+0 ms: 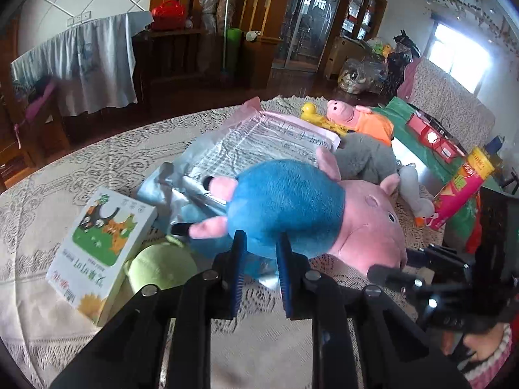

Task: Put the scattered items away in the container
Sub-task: 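Lift the pig plush with both tools and carry it to the blue bin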

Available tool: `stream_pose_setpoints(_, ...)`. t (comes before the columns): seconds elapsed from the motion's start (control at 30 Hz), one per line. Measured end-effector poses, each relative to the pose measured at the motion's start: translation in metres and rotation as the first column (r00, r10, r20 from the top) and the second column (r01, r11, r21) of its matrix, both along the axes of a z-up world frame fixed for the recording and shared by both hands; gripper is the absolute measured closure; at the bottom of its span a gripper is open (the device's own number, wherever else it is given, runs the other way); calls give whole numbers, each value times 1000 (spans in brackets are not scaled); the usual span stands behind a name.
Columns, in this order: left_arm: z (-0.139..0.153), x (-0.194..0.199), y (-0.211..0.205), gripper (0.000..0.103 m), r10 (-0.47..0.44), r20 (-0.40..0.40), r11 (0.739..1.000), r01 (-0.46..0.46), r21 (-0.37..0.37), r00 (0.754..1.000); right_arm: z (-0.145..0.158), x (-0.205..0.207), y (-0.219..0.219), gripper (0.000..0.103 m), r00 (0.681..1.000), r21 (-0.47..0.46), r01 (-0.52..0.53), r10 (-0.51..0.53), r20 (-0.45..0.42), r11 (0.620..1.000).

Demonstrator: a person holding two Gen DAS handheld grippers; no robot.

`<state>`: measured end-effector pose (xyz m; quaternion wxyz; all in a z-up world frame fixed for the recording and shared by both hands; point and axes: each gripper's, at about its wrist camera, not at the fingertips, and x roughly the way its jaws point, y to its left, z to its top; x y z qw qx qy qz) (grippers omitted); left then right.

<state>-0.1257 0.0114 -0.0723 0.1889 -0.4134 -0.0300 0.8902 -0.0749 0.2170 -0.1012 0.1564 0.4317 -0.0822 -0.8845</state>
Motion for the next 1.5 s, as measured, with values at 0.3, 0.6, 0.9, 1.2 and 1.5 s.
stream_pose_setpoints(0.3,4,8,-2,20,25,-79,999,-27,-19,997,-2,13,47,26,987,77,161,-162,15,984)
stream_pose_setpoints(0.6,-33,-21,46,19,-72,-49,991,66,-113,996,-18,-9,41,19,994,92,101,-103,23,991)
stream_pose_setpoints(0.9,-41,-44,53,19,-114,0,993,114,16,993,-37,-37,41,18,996,29,71,-72,46,997)
stream_pose_setpoints(1.2,-49,-54,62,44,-148,10,987,147,63,989,-45,-42,42,33,998,37,49,-50,30,998)
stream_pose_setpoints(1.5,-13,-13,46,51,-105,-71,991,110,71,992,-14,-11,29,36,997,52,1,2,-73,999)
